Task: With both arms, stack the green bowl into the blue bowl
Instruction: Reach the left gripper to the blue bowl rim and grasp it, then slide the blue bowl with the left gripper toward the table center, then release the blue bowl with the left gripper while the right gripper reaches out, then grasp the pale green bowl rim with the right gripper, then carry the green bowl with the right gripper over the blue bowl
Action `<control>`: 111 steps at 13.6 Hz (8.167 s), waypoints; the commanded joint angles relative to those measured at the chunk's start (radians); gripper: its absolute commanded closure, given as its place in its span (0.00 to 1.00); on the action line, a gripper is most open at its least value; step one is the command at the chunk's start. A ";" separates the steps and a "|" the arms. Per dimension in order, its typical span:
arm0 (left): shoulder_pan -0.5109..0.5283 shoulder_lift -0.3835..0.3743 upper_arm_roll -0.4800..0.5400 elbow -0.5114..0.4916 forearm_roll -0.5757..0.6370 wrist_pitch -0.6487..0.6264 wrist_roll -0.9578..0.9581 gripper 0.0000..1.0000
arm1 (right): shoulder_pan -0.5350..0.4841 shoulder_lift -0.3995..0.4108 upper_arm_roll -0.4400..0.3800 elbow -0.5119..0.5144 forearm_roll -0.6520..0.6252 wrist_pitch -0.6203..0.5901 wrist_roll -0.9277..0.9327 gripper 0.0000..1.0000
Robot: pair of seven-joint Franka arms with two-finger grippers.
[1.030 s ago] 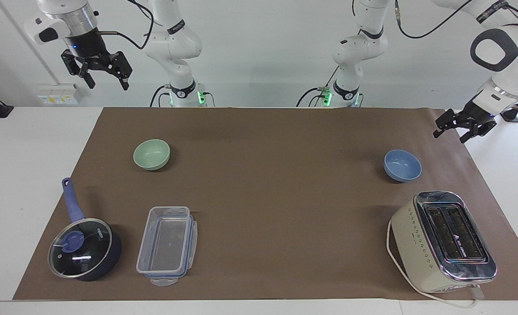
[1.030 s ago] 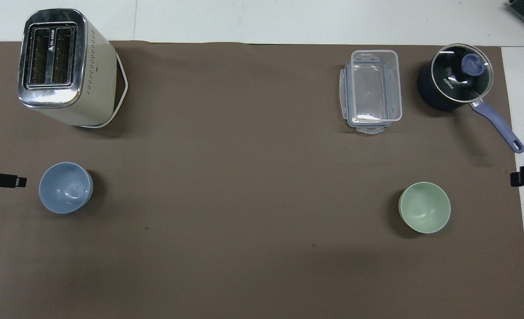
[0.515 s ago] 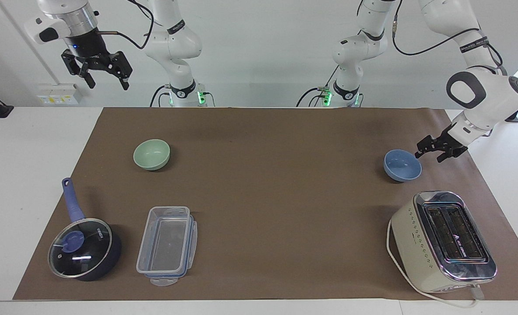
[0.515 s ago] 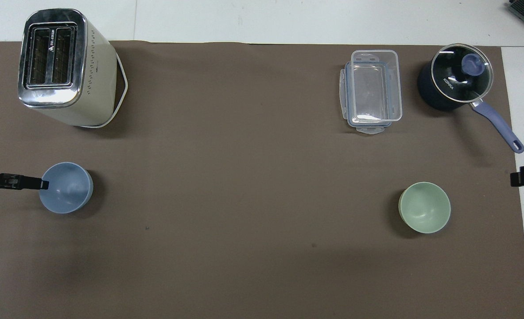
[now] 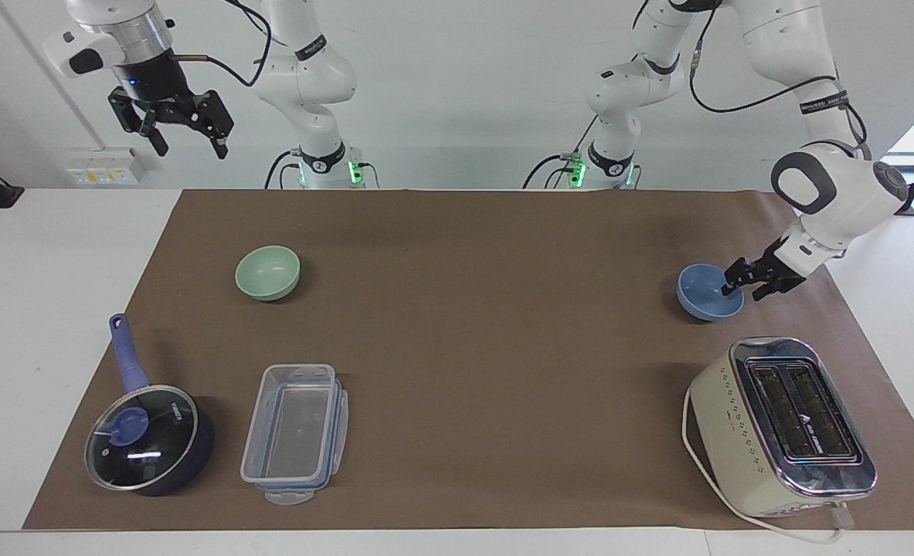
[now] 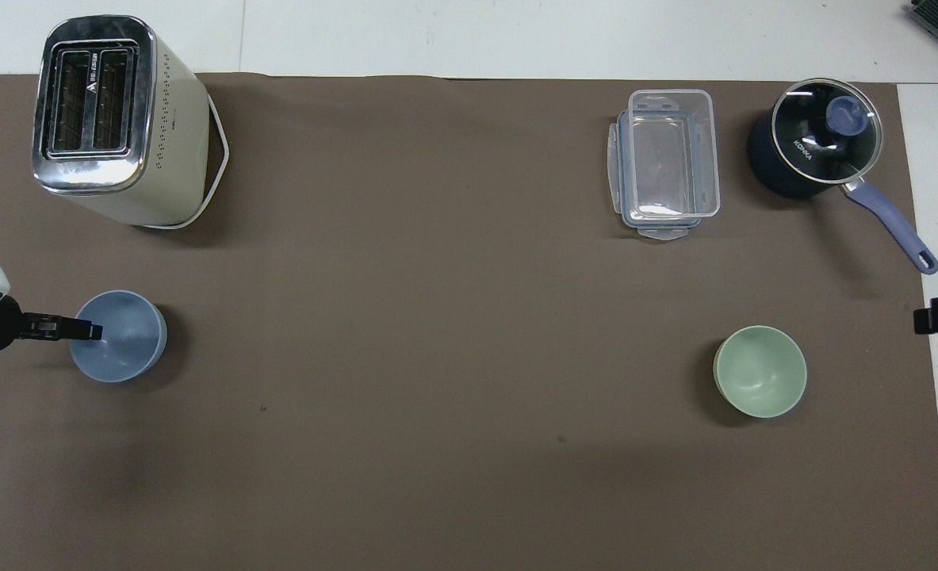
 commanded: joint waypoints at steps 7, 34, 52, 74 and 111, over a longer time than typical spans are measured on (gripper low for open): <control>-0.005 -0.030 0.002 -0.066 -0.032 0.034 0.022 0.87 | -0.007 -0.023 0.000 -0.024 0.002 0.003 0.002 0.00; -0.830 -0.141 -0.003 -0.066 -0.015 0.081 -0.931 1.00 | -0.007 -0.023 0.000 -0.024 0.004 0.003 0.002 0.00; -0.954 0.074 -0.004 0.054 -0.028 0.254 -1.150 0.11 | -0.007 -0.027 0.000 -0.034 0.004 0.003 0.002 0.00; -0.413 -0.191 0.006 0.431 0.173 -0.369 -0.553 0.00 | -0.074 0.161 0.000 -0.662 0.010 0.780 -0.339 0.00; -0.358 -0.128 0.002 0.707 0.221 -0.733 -0.464 0.00 | -0.114 0.181 0.324 -0.377 0.109 0.581 0.031 1.00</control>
